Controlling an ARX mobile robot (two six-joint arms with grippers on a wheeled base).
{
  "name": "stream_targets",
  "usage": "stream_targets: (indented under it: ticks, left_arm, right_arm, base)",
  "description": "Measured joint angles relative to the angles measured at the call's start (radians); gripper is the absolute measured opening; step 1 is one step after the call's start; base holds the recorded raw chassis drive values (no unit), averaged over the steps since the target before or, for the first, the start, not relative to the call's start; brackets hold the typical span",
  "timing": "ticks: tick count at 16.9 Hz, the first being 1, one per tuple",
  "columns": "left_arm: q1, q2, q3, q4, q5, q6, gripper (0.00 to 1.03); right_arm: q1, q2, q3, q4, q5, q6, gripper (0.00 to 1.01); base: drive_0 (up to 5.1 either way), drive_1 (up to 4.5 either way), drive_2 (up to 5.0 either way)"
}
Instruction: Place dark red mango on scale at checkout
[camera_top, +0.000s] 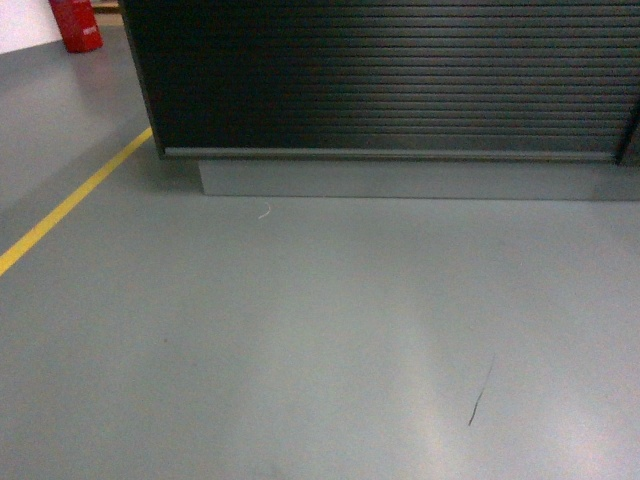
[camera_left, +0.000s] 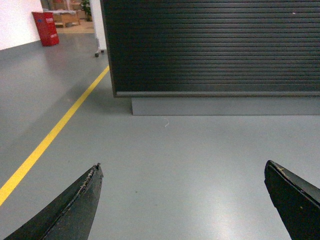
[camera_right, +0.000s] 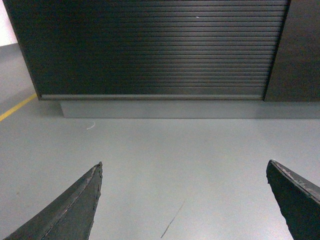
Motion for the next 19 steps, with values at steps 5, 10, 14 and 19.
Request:
stream_targets:
  ticks: [5, 10, 14, 19]
  left_arm:
    - [0.0, 0.0, 0.0, -0.002, 0.0, 0.0, 0.98]
    - [0.0, 0.0, 0.0, -0.001, 0.0, 0.0, 0.98]
    - [0.0, 0.0, 0.0, 0.002, 0.0, 0.0, 0.98]
    - [0.0, 0.0, 0.0, -0.001, 0.0, 0.0, 0.98]
  right_arm:
    - [0.0, 0.0, 0.0, 0.0, 0.0, 0.0, 0.98]
    - [0.0, 0.0, 0.0, 0.001, 0.0, 0.0, 0.98]
    - [0.0, 0.0, 0.0, 0.0, 0.0, 0.0, 0.98]
    - [0.0, 0.0, 0.0, 0.0, 0.0, 0.0, 0.98]
  base:
    - [-0.1, 3.62, -3.7]
    - [0.1, 3.75, -3.6]
    - [0.0, 3.65, -3.7]
    - [0.0, 3.69, -3.7]
